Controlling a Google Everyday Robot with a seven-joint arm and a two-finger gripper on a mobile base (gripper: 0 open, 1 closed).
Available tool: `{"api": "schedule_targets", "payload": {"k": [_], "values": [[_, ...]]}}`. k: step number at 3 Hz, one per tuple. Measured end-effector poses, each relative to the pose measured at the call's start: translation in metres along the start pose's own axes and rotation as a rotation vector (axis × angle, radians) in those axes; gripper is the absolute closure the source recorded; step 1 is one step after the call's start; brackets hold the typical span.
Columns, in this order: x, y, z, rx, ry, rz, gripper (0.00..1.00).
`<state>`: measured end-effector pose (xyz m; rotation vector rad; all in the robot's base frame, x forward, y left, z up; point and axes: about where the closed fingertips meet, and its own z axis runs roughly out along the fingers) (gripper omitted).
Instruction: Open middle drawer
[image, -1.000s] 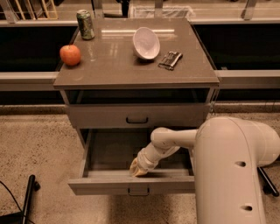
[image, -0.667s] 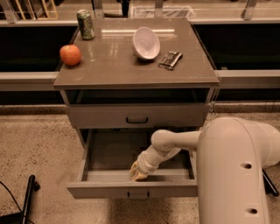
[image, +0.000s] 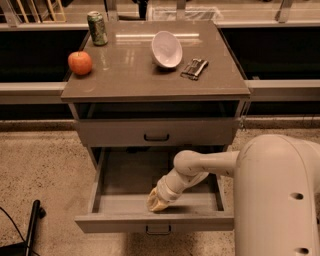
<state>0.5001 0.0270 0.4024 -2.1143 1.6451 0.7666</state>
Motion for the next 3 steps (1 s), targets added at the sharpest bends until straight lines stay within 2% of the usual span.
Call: {"api": "schedule_targets", "payload": {"k": [1,2,3], "values": [[-0.027,0.001,-0.005,0.069,-0.081,-0.078,0.94],[-0.053,-0.022,-0.03,0.213,-0.134,-0.175,0.84],[-0.079,-0.03,-0.063,0.36,-0.184,-0.261,0.66]]}}
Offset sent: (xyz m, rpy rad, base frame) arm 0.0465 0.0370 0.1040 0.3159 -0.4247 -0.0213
